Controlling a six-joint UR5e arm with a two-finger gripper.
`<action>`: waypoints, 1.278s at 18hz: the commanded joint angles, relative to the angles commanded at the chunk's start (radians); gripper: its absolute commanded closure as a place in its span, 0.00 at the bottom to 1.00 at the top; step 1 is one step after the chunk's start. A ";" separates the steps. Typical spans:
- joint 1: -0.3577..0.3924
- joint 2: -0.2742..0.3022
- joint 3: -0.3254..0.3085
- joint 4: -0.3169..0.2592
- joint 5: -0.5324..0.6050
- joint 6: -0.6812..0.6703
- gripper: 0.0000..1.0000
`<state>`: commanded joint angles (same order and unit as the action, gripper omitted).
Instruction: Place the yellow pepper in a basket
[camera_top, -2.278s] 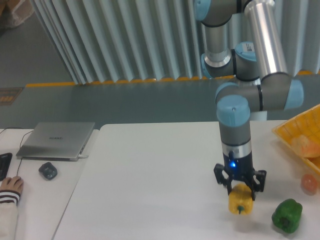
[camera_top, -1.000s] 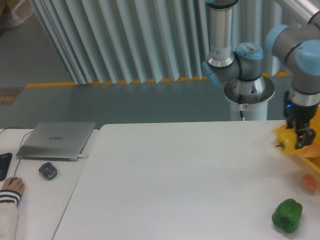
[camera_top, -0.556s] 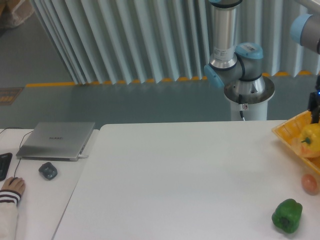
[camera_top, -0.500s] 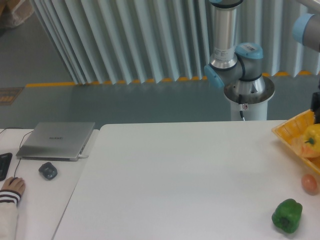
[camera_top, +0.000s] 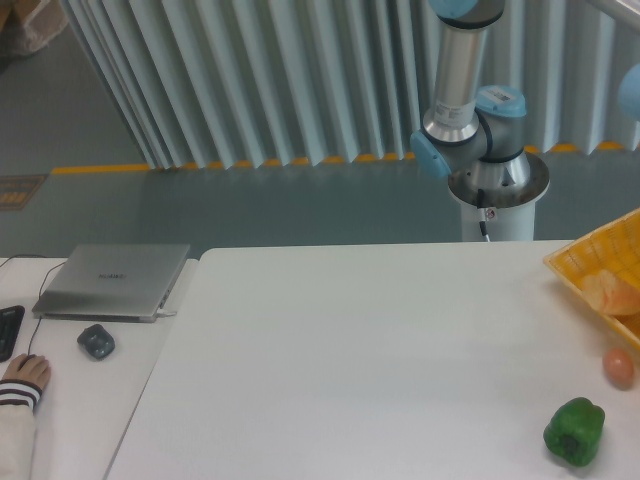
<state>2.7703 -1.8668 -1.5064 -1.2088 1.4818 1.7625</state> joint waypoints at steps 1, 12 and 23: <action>0.000 -0.002 0.000 0.000 0.000 0.000 0.41; -0.011 0.005 -0.002 0.000 -0.011 -0.009 0.00; -0.188 0.038 -0.023 -0.002 -0.014 -0.178 0.00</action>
<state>2.5820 -1.8286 -1.5293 -1.2103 1.4680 1.5847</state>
